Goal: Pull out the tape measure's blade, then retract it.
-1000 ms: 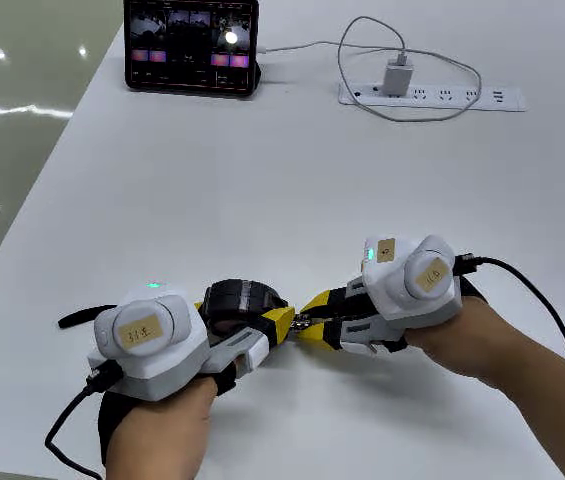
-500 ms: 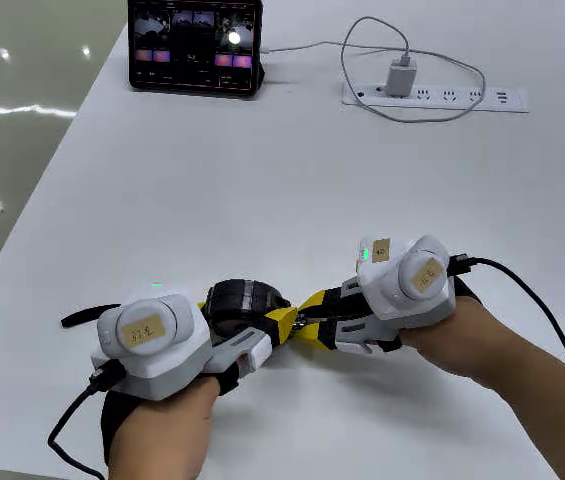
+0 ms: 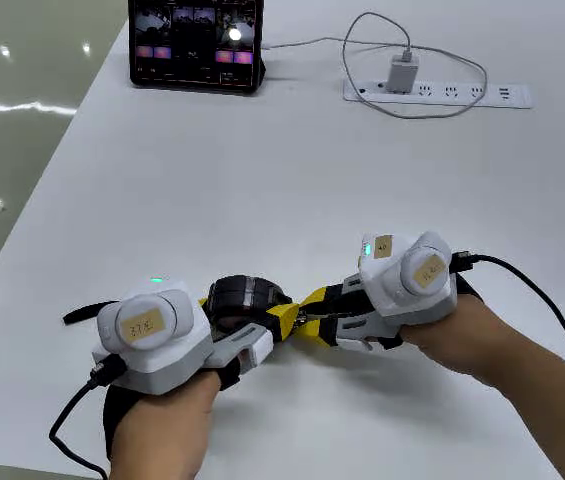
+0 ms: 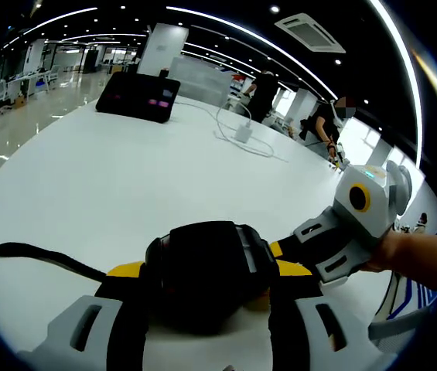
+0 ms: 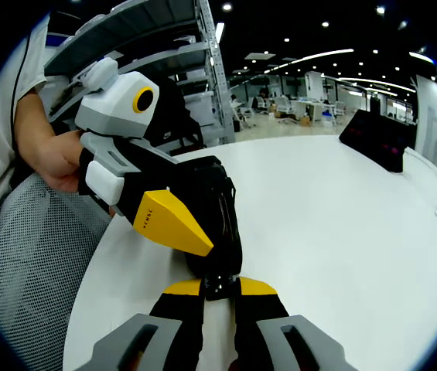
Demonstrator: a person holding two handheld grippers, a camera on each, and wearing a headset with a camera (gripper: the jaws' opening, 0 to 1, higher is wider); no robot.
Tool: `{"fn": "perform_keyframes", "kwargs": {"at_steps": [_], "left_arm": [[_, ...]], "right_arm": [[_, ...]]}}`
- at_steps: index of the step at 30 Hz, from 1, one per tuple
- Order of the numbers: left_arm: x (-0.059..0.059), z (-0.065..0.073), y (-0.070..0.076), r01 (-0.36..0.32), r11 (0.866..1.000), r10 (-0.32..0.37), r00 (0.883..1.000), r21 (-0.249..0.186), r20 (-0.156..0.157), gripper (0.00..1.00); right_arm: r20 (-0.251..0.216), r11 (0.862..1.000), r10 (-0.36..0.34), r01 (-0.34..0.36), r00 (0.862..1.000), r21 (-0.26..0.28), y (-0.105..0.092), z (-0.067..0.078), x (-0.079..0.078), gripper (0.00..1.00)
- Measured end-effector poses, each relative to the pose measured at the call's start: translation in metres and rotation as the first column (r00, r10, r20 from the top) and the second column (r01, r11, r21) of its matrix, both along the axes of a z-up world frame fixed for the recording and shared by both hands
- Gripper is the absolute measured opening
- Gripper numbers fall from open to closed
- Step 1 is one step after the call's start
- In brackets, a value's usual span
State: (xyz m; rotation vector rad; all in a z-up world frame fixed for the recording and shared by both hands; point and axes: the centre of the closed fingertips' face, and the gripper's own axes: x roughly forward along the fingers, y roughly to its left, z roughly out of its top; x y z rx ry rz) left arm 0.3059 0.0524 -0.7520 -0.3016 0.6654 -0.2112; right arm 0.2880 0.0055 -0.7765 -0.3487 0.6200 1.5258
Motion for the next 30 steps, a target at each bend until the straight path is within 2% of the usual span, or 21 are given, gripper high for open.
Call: {"fn": "perform_keyframes", "kwargs": {"at_steps": [4,10,13,22,25,29,30], "left_arm": [[0.000,0.000,0.000,0.006,1.000,-0.006,1.000,0.008,0.008,0.60],[0.001,-0.001,-0.001,0.020,1.000,-0.020,1.000,-0.005,0.010,0.61],[0.001,-0.001,-0.002,0.022,1.000,-0.022,1.000,-0.008,0.000,0.61],[0.001,-0.001,-0.002,0.027,1.000,-0.027,1.000,-0.012,-0.003,0.61],[-0.002,-0.004,-0.002,0.049,0.999,-0.049,0.999,0.003,-0.019,0.63],[-0.003,-0.003,0.003,0.049,0.999,-0.049,0.999,0.006,-0.019,0.69],[-0.004,-0.003,0.005,0.064,0.997,-0.063,0.998,0.030,-0.016,0.70]], "right_arm": [[0.001,1.000,0.002,-0.002,1.000,-0.009,0.000,0.000,-0.001,0.13],[-0.002,1.000,0.002,-0.002,1.000,-0.007,0.000,0.002,-0.001,0.18],[0.000,1.000,0.007,-0.007,1.000,-0.007,0.000,0.002,-0.001,0.18],[0.001,1.000,-0.002,0.002,1.000,-0.008,-0.002,0.004,0.000,0.20],[0.002,1.000,-0.010,0.010,1.000,-0.007,-0.005,0.006,0.000,0.22],[0.019,1.000,-0.016,0.016,1.000,-0.009,-0.009,0.009,0.002,0.26],[0.020,1.000,-0.022,0.022,1.000,-0.006,-0.010,0.011,0.003,0.27]]}}
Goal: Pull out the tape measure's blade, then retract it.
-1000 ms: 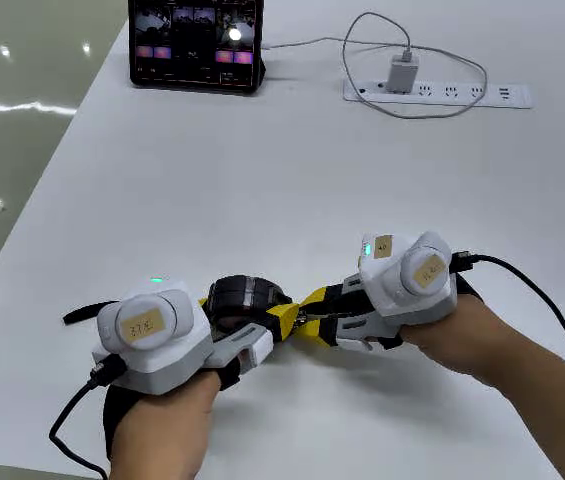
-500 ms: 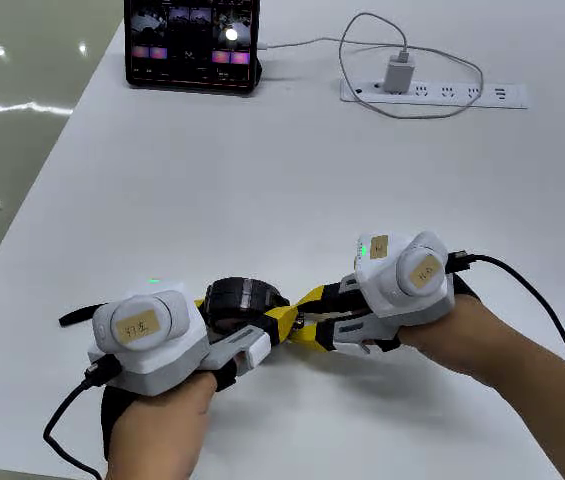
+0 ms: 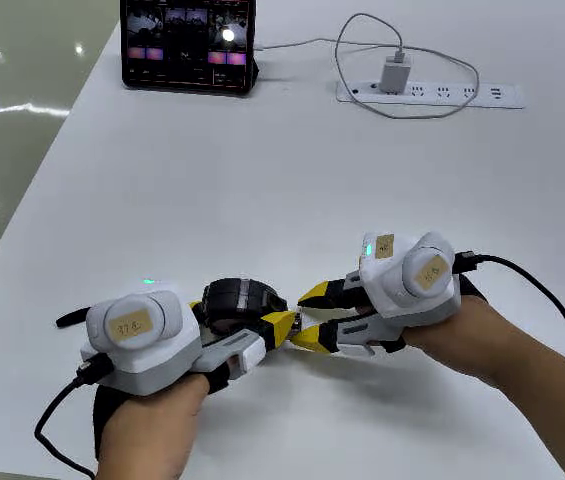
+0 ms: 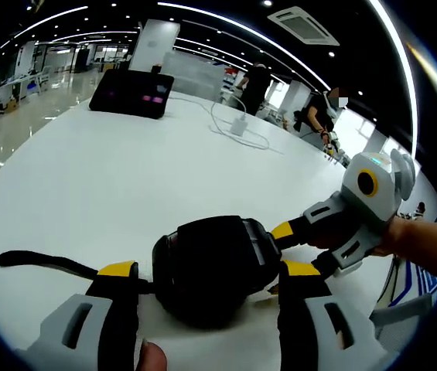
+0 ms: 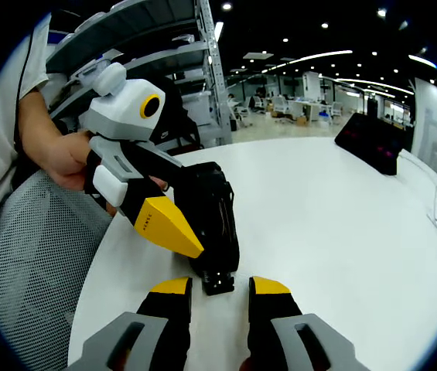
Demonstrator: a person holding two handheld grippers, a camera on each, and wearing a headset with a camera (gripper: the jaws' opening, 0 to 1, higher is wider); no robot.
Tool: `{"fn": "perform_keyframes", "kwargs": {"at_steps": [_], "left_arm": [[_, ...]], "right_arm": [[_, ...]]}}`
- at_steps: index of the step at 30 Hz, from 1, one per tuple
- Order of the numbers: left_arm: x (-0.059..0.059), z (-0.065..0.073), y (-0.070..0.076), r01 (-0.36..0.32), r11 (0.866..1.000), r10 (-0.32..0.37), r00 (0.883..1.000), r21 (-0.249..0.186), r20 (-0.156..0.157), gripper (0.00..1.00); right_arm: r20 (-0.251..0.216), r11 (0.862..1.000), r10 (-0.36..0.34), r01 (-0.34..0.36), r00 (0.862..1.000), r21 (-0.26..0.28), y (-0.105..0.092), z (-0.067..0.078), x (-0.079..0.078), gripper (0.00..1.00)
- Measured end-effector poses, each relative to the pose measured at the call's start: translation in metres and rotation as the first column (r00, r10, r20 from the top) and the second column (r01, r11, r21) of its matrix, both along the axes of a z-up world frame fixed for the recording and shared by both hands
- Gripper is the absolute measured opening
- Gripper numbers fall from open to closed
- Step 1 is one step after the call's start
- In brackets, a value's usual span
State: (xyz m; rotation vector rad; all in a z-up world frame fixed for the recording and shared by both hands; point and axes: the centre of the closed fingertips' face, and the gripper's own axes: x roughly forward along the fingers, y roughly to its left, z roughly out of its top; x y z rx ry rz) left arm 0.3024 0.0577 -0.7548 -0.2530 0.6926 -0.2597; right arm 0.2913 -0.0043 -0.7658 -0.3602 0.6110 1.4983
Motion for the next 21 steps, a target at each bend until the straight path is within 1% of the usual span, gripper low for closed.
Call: {"fn": "perform_keyframes", "kwargs": {"at_steps": [1,4,6,13,14,16,19,21], "left_arm": [[0.000,0.001,0.001,0.016,1.000,-0.017,1.000,0.017,0.005,0.71],[-0.003,0.003,0.000,0.045,0.999,-0.045,0.999,0.024,0.007,0.70],[-0.003,0.005,0.001,0.058,0.998,-0.059,0.998,0.035,0.017,0.71],[-0.003,0.007,0.005,0.063,0.997,-0.064,0.998,0.034,0.024,0.71],[-0.003,0.007,0.006,0.066,0.997,-0.066,0.998,0.036,0.021,0.71],[-0.004,0.007,0.005,0.076,0.996,-0.077,0.997,0.037,0.026,0.71],[-0.006,0.009,0.005,0.102,0.993,-0.104,0.994,0.055,0.033,0.72],[-0.007,0.009,0.006,0.113,0.991,-0.115,0.993,0.067,0.035,0.73]], "right_arm": [[0.002,1.000,-0.002,0.002,1.000,0.003,0.000,0.001,0.000,0.27],[-0.004,1.000,-0.012,0.012,1.000,-0.003,-0.002,0.002,0.001,0.29],[-0.011,1.000,-0.018,0.018,1.000,-0.005,-0.002,0.001,0.000,0.32],[-0.009,1.000,-0.026,0.026,1.000,-0.010,-0.003,0.001,0.000,0.34],[-0.009,1.000,-0.028,0.028,1.000,-0.010,-0.004,0.001,0.000,0.35],[-0.009,0.999,-0.030,0.030,1.000,-0.011,-0.005,0.001,0.000,0.35],[-0.015,0.999,-0.042,0.042,0.999,-0.006,-0.010,0.003,0.000,0.38],[-0.010,0.999,-0.054,0.054,0.999,-0.005,-0.013,0.005,0.000,0.40]]}}
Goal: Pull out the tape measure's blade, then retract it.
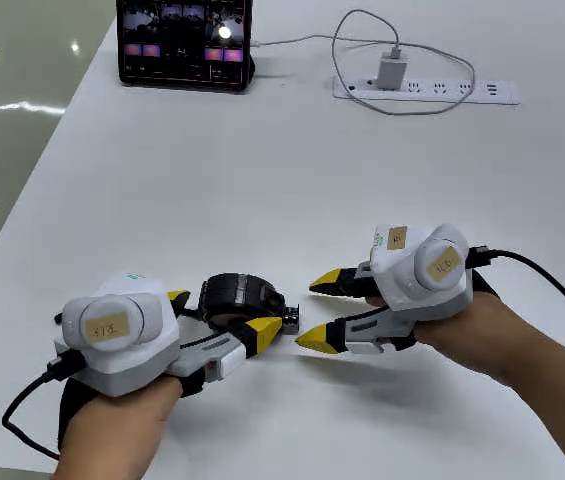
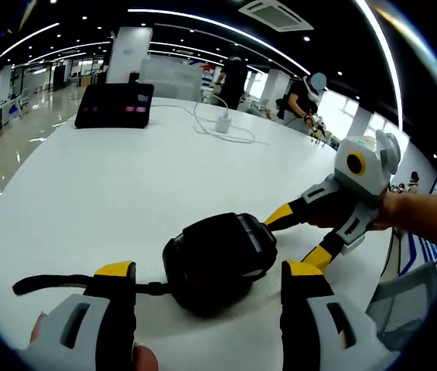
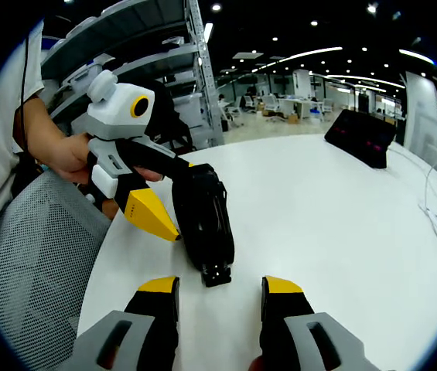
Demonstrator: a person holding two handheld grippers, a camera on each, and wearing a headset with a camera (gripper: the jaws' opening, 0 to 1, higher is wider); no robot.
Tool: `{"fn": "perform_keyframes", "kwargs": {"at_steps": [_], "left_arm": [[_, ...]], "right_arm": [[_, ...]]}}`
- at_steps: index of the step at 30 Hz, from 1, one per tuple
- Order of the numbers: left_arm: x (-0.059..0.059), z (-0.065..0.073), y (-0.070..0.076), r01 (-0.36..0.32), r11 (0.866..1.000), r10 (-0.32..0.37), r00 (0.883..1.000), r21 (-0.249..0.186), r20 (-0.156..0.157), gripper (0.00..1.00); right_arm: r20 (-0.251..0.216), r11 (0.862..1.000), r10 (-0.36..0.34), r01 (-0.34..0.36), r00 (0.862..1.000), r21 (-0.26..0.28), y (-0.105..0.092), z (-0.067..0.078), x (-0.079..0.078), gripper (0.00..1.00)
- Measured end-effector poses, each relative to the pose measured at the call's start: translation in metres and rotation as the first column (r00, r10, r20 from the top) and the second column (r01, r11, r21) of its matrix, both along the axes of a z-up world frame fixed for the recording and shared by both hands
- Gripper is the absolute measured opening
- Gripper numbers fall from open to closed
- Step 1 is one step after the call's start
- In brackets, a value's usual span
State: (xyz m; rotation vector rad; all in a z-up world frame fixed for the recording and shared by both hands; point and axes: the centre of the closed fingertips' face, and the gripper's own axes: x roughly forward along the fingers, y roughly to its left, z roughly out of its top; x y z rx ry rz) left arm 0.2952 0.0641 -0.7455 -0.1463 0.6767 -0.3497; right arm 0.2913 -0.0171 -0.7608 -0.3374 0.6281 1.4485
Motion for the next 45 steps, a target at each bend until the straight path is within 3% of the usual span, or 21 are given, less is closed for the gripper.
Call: {"fn": "perform_keyframes", "kwargs": {"at_steps": [4,11,20,34,45], "left_arm": [[-0.003,0.000,0.003,0.032,0.999,-0.032,0.999,0.023,-0.004,0.75],[-0.009,0.007,0.007,0.097,0.994,-0.098,0.995,0.059,0.017,0.78],[-0.017,0.010,0.014,0.160,0.983,-0.162,0.987,0.091,0.014,0.80],[-0.033,0.017,0.013,0.253,0.963,-0.256,0.966,0.091,0.024,0.82],[-0.035,0.023,0.017,0.301,0.948,-0.306,0.952,0.109,0.032,0.85]], "right_arm": [[0.009,1.000,-0.021,0.021,1.000,-0.003,-0.007,0.003,0.001,0.45],[0.020,0.999,-0.046,0.046,0.999,-0.009,-0.020,0.007,0.002,0.49],[0.028,0.997,-0.077,0.077,0.997,-0.010,-0.034,0.010,-0.001,0.53],[0.061,0.990,-0.135,0.137,0.989,-0.029,-0.065,0.013,-0.005,0.62],[0.067,0.984,-0.176,0.178,0.982,-0.030,-0.082,0.020,-0.009,0.69]]}}
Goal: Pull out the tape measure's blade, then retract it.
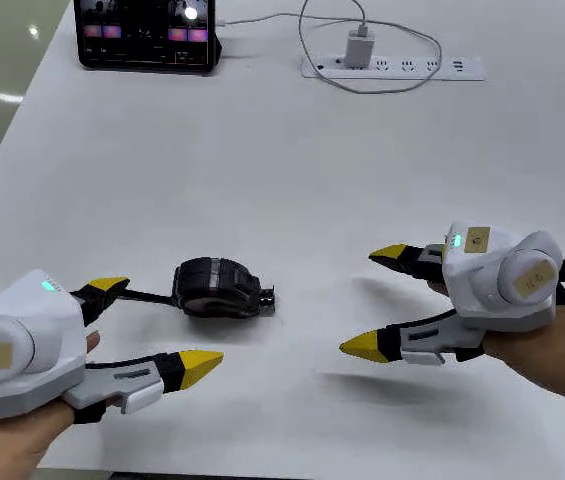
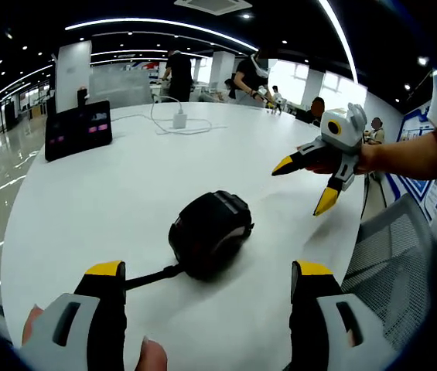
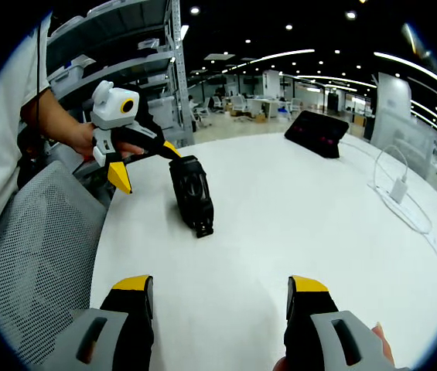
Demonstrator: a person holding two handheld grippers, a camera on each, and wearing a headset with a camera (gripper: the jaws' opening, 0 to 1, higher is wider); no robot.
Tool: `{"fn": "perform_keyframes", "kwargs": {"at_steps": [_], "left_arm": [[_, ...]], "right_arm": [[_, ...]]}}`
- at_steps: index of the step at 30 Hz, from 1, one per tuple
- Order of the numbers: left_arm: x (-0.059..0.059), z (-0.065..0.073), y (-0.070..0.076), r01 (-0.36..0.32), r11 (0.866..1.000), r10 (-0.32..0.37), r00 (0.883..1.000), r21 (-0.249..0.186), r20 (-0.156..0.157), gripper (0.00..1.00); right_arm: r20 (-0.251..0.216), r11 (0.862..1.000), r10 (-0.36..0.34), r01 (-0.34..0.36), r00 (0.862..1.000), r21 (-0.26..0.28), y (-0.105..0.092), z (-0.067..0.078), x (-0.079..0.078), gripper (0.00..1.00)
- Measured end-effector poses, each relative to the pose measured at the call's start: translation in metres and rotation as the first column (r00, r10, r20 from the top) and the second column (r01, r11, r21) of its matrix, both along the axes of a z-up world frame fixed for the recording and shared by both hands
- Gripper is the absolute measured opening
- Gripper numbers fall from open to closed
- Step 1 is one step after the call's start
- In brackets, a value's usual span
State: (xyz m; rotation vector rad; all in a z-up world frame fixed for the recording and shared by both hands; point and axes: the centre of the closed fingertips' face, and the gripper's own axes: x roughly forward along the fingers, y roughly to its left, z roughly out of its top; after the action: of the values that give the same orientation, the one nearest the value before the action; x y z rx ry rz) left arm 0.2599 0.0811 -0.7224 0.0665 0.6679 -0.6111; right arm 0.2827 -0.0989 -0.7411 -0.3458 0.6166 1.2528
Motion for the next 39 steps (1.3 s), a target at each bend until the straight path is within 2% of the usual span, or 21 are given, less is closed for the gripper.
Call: {"fn": "perform_keyframes", "kwargs": {"at_steps": [2,4,6,9,13,19,32,39], "left_arm": [[-0.001,0.001,-0.001,0.012,1.000,-0.012,1.000,-0.006,0.002,0.87],[-0.001,0.000,0.000,0.023,1.000,-0.023,1.000,0.013,0.005,0.87],[-0.003,0.000,-0.001,0.034,0.999,-0.034,0.999,0.012,0.000,0.86],[-0.003,0.001,-0.001,0.043,0.999,-0.043,0.999,0.008,0.010,0.89],[-0.005,-0.001,0.002,0.059,0.998,-0.059,0.998,0.035,0.016,0.90],[-0.007,0.002,0.007,0.071,0.996,-0.072,0.997,0.049,0.031,0.95],[-0.012,0.004,0.015,0.106,0.991,-0.109,0.994,0.081,0.030,0.99],[-0.016,0.005,0.016,0.129,0.988,-0.132,0.991,0.083,0.025,0.99]], "right_arm": [[0.002,1.000,-0.009,0.009,1.000,-0.002,-0.004,0.001,-0.001,0.70],[0.002,1.000,-0.016,0.017,1.000,-0.005,-0.007,0.001,-0.002,0.70],[0.000,1.000,-0.023,0.023,1.000,-0.011,-0.012,0.001,-0.003,0.71],[-0.004,0.999,-0.035,0.035,0.999,-0.014,-0.018,0.001,-0.006,0.71],[-0.005,0.999,-0.047,0.047,0.999,-0.019,-0.024,0.005,-0.010,0.71],[-0.009,0.997,-0.079,0.079,0.997,-0.022,-0.038,0.007,-0.013,0.73],[-0.019,0.991,-0.131,0.130,0.991,-0.037,-0.061,0.010,-0.023,0.78],[-0.028,0.989,-0.146,0.145,0.989,-0.043,-0.070,0.011,-0.028,0.80]]}}
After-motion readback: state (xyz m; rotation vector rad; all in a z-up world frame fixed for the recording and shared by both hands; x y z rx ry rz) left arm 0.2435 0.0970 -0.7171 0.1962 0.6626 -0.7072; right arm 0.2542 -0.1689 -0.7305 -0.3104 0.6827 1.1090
